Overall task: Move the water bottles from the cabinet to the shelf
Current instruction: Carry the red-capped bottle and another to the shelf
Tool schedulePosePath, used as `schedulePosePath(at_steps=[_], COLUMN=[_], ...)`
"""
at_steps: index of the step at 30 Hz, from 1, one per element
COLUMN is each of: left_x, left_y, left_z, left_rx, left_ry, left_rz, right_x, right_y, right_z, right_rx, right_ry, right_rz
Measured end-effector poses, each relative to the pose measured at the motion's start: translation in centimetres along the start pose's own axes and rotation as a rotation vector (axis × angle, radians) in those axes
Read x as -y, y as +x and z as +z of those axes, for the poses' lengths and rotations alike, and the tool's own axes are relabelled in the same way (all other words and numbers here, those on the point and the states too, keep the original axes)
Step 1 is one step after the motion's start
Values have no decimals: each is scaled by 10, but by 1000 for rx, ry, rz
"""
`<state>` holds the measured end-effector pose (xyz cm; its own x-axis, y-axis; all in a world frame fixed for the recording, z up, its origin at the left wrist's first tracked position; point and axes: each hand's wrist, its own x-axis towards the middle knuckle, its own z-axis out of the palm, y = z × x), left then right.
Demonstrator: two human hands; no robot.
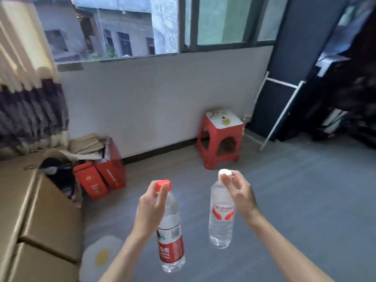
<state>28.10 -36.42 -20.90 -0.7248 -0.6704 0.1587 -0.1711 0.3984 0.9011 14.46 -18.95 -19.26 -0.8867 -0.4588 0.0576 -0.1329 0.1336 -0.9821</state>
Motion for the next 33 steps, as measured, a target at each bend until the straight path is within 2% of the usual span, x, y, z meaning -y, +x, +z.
schedulePosePath(at_steps=[6,13,19,26,33], left_x=[-81,-161,-228,-317,-359], left_y=[40,84,125,158,170], left_z=[159,347,518,685,846], left_rx=[323,560,720,915,1028], left_ry=[-68,-171,-213,-189,-160], left_rz=[149,298,351,435,426], right_x=[-21,-53,-76,-98,-149], right_y=[1,26,84,133,185], right_z=[-165,-335,-469,-605,-743], right_rx=[-358,-732,-874,-1040,-1114], right_ry=[1,-9,-111,-145,-168], right_rz=[23,37,38,84,171])
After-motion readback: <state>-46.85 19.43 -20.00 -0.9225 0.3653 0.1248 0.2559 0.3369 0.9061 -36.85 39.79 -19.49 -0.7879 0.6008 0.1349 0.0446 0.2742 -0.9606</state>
